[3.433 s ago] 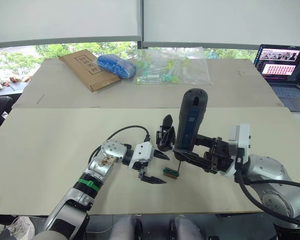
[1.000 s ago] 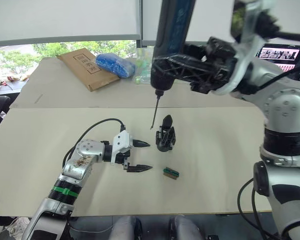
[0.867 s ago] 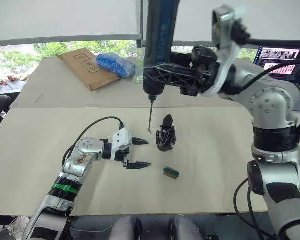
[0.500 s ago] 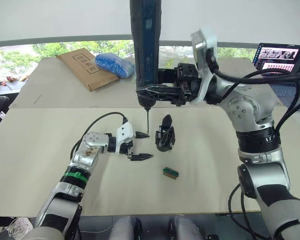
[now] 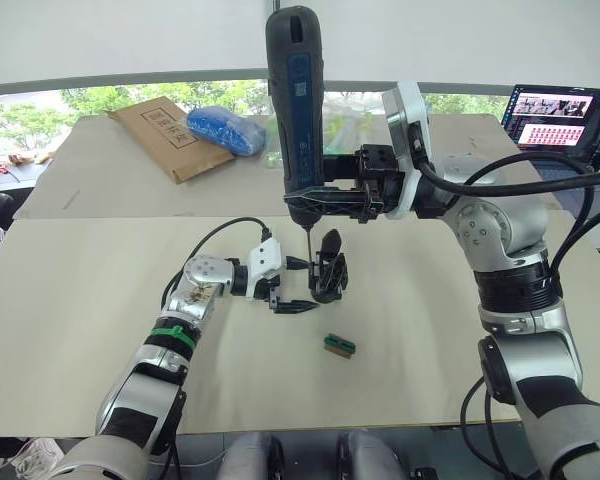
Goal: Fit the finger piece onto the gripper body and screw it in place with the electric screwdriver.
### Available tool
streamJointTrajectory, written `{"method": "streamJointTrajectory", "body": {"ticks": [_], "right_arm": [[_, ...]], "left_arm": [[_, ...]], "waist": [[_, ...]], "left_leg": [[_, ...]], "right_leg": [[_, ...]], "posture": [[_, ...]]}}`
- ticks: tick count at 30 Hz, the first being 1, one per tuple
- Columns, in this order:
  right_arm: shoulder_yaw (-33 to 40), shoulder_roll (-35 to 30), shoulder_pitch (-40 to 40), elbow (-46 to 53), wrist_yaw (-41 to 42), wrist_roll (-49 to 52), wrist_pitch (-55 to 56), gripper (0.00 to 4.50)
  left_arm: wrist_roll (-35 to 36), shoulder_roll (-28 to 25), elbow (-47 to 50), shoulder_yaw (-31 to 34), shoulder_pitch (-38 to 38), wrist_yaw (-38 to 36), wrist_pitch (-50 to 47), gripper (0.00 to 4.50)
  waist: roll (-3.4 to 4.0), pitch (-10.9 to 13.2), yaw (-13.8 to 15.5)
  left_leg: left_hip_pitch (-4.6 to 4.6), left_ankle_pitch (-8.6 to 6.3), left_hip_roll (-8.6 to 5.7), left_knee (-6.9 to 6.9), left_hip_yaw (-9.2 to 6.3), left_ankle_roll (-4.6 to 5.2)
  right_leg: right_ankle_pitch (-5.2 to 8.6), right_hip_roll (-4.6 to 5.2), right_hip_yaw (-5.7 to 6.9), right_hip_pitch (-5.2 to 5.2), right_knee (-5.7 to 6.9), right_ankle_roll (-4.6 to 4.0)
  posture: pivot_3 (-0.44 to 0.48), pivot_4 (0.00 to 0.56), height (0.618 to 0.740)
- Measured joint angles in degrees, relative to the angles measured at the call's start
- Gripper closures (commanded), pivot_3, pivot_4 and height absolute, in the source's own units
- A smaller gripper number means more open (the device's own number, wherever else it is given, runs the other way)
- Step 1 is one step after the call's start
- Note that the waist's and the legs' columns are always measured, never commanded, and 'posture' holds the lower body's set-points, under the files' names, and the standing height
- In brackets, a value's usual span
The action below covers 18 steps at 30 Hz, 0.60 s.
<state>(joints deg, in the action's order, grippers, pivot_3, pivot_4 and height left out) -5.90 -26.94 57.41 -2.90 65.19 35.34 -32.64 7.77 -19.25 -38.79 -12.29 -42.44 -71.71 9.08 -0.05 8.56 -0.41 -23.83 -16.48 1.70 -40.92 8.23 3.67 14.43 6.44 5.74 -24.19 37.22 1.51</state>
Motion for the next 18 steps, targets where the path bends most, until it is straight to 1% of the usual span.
{"method": "streamJointTrajectory", "body": {"ticks": [11, 18], "right_arm": [[0.5, -1.1, -3.7, 1.3, 0.1, -0.7, 0.5, 2.62], [1.5, -1.9, -4.3, -1.3, 1.9, -1.7, 3.5, 2.62]], "left_arm": [[-1.1, 1.3, -2.6, 0.0, -0.7, -0.5, 1.0, 0.0], [-1.2, 1.7, -2.7, 0.0, -1.4, -0.6, 1.1, 0.0]], "waist": [[0.0, 0.0, -0.2], [-0.01, 0.0, -0.2]], "left_leg": [[0.0, 0.0, 0.0, 0.0, -0.01, 0.0], [0.0, 0.0, 0.0, 0.0, -0.01, 0.0]], "right_leg": [[0.0, 0.01, 0.0, 0.01, -0.01, 0.0], [0.0, 0.01, -0.01, 0.01, -0.01, 0.0]], "posture": [[0.0, 0.15, 0.74], [0.0, 0.15, 0.74]]}}
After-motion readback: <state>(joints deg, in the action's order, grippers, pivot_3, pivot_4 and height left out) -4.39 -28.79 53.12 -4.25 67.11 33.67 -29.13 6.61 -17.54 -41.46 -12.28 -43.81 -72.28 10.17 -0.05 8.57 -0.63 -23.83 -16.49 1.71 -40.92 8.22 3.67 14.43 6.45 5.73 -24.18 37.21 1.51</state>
